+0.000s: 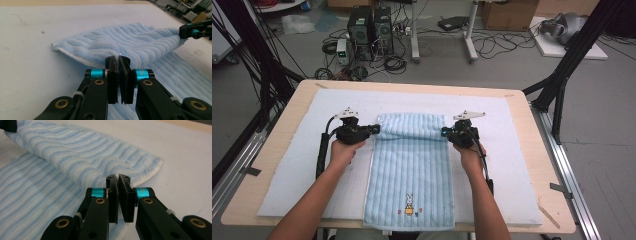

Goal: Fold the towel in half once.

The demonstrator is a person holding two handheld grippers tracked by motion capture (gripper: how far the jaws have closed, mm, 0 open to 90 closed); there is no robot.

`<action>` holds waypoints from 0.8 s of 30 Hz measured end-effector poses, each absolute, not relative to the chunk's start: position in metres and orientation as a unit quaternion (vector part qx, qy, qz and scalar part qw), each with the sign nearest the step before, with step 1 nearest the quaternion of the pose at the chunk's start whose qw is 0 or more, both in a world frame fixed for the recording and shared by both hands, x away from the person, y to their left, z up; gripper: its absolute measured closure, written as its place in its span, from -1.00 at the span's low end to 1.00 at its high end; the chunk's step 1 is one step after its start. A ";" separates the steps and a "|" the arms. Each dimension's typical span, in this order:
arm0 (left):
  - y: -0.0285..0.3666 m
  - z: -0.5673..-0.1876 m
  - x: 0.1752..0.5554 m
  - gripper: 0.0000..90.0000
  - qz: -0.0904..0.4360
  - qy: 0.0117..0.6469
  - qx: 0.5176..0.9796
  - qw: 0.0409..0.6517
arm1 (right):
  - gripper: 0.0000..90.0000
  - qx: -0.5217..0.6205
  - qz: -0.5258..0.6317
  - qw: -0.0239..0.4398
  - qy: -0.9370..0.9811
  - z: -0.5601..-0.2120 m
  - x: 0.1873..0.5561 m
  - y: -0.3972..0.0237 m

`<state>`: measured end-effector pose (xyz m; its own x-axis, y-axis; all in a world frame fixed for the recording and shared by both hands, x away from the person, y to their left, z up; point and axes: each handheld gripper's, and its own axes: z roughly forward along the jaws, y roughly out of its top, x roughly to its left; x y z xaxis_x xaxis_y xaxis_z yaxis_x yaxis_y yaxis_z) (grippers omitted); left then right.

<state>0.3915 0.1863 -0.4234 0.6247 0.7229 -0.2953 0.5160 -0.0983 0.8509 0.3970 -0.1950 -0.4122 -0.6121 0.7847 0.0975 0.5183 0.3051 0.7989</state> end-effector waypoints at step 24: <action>0.192 -0.448 0.327 0.82 0.081 0.399 0.765 0.500 | 0.89 0.405 0.404 0.133 0.810 -0.430 0.327 -0.195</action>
<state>0.3269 0.1922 -0.4475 0.6693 0.6902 -0.2751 0.5285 -0.1821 0.8292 0.3271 -0.1954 -0.4303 -0.6373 0.7625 0.1117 0.5476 0.3462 0.7618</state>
